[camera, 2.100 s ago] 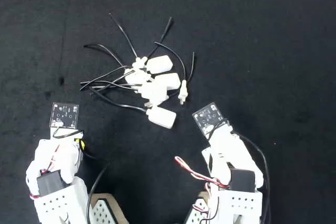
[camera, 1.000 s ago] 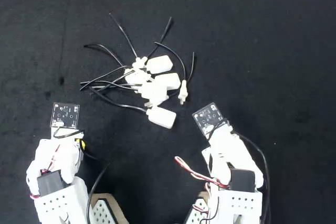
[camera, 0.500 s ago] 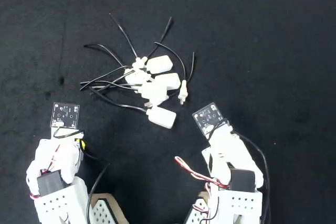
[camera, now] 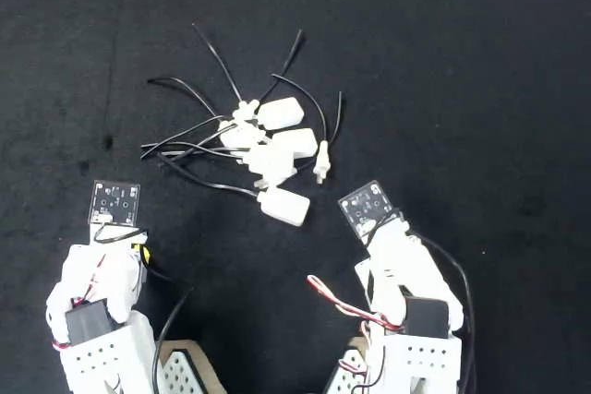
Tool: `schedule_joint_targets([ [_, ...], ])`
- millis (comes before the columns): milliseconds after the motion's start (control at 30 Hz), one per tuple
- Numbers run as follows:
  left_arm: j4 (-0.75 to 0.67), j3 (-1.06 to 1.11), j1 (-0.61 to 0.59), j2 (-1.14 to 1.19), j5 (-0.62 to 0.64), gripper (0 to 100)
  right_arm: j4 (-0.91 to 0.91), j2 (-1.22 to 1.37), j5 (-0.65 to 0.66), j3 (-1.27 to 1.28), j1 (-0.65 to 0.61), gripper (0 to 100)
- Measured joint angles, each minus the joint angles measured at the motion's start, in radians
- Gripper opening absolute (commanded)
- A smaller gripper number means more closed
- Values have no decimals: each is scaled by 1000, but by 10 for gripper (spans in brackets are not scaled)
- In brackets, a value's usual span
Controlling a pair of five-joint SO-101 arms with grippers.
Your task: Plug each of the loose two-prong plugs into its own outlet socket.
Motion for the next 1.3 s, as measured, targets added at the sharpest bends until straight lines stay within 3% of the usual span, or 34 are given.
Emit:
schedule_joint_targets([
  [400, 0, 0, 0, 0, 0, 188, 0, 0, 0, 0, -3, 15],
  [667, 0, 0, 0, 0, 0, 188, 0, 0, 0, 0, -83, 15],
  [1300, 0, 0, 0, 0, 0, 188, 0, 0, 0, 0, -84, 13],
])
